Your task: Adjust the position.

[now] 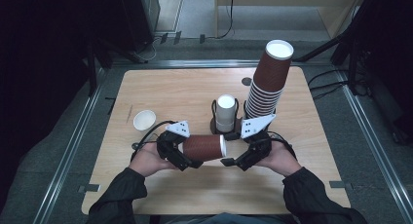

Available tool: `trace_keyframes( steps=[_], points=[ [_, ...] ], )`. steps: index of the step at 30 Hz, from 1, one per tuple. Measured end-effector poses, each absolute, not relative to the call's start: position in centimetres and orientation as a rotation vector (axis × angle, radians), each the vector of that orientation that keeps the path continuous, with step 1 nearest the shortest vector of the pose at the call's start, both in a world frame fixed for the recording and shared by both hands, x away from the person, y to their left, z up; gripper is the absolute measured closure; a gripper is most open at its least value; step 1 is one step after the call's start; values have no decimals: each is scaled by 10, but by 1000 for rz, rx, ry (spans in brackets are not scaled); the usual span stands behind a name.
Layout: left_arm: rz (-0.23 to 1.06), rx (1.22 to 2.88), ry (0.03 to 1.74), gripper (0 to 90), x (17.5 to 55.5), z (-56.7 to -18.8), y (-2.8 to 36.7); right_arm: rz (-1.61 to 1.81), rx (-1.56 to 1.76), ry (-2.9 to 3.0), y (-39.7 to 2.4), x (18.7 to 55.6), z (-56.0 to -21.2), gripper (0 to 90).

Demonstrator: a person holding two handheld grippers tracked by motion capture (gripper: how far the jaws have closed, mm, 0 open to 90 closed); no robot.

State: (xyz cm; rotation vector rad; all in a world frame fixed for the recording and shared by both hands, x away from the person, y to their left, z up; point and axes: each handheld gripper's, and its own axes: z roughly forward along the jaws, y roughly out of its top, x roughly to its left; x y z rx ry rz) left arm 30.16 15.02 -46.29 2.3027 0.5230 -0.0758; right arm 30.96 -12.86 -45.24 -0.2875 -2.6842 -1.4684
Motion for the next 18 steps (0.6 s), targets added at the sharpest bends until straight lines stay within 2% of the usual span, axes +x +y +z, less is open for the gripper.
trace_keyframes(
  steps=[10, 18],
  points=[
    [-54, 2426, 537, 82, 302, -472, 138, -1373, -276, -2792, -128, 310, -457, 156],
    [-109, 2477, 523, 81, 301, -476, 124, -1328, -225, -2806, -119, 307, -461, 156]
  ],
)
